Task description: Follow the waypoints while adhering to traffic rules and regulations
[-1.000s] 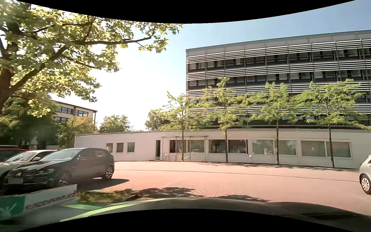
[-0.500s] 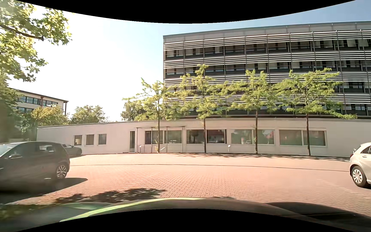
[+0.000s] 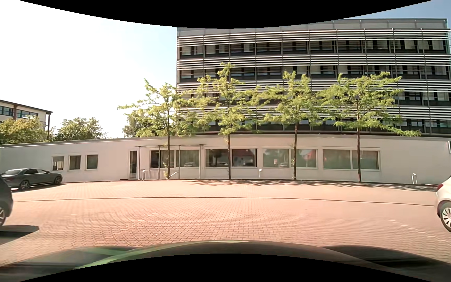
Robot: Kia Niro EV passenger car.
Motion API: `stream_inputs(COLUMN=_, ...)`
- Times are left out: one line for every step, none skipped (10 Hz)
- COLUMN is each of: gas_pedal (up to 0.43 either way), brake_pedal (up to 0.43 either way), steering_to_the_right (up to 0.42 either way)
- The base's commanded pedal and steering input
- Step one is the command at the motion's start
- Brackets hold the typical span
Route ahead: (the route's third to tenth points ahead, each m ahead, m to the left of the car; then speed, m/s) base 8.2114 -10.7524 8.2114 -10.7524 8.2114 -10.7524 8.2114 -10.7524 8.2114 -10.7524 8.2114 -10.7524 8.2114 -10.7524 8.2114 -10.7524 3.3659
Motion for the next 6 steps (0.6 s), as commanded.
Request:
stream_inputs(gas_pedal=0.118, brake_pedal=0.000, steering_to_the_right=0.194)
stream_inputs(gas_pedal=0.118, brake_pedal=0.000, steering_to_the_right=0.193)
stream_inputs(gas_pedal=0.118, brake_pedal=0.000, steering_to_the_right=0.195)
stream_inputs(gas_pedal=0.110, brake_pedal=0.000, steering_to_the_right=0.199)
stream_inputs(gas_pedal=0.079, brake_pedal=0.000, steering_to_the_right=0.201)
stream_inputs(gas_pedal=0.067, brake_pedal=0.000, steering_to_the_right=0.202)
